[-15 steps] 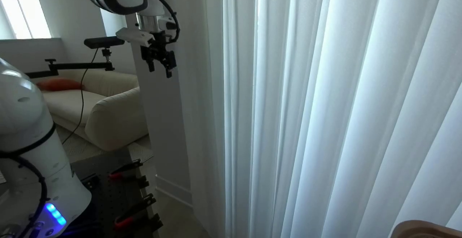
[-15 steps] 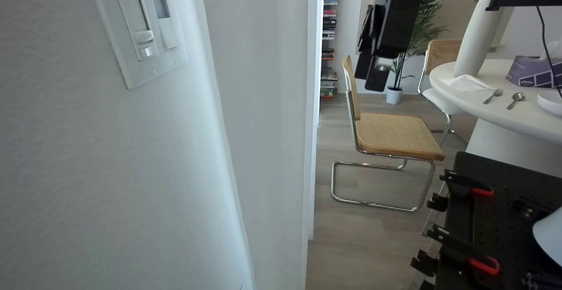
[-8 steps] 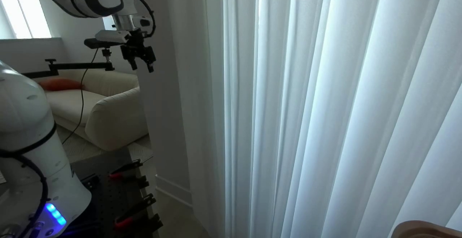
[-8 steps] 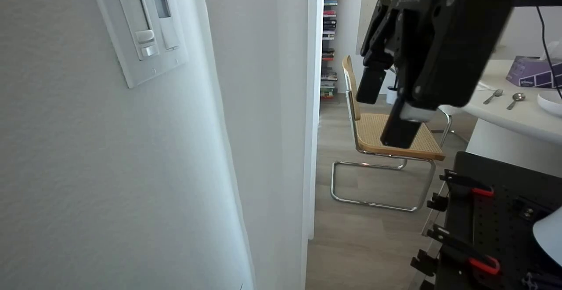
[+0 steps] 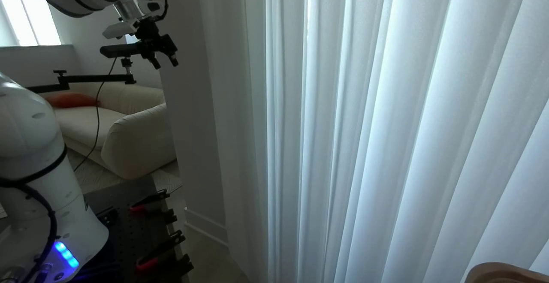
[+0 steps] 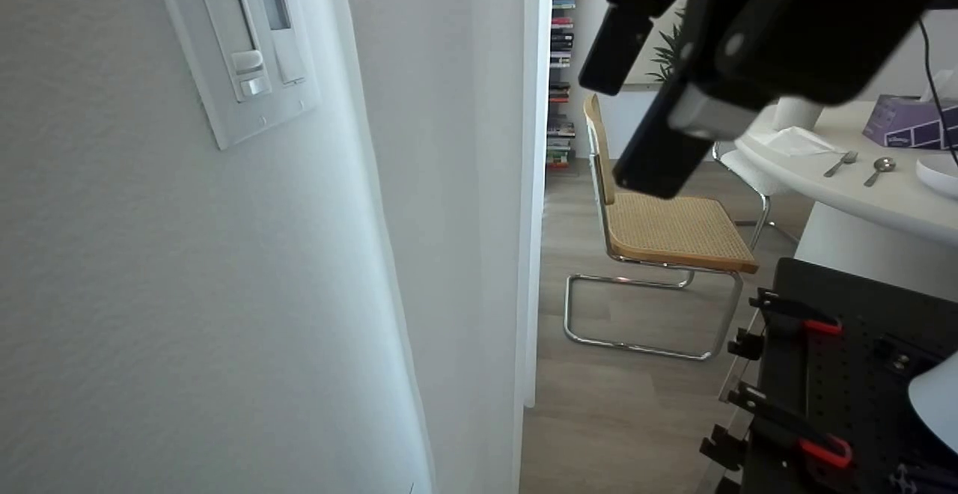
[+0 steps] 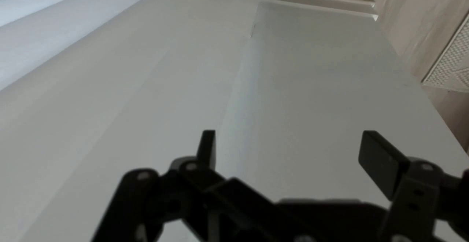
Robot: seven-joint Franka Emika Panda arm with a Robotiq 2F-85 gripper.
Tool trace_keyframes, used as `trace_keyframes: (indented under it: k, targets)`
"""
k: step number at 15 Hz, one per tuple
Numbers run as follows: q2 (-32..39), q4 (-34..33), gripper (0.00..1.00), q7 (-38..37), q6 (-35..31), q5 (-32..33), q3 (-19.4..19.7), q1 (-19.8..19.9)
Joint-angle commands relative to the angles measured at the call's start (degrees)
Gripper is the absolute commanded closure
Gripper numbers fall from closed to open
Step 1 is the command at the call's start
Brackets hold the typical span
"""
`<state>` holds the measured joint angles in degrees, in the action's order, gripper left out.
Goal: Turn on the light
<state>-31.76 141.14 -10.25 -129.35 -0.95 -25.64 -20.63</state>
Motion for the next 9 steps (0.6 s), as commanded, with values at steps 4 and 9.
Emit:
trace_keyframes:
  k: [4,9]
  targets:
    - [0.6,-2.8,0.00,-5.1,-8.3,7.8,-3.3,2.2]
    - [4.6,-4.9,0.00,-7.7,-16.0,13.2,-5.7,7.0]
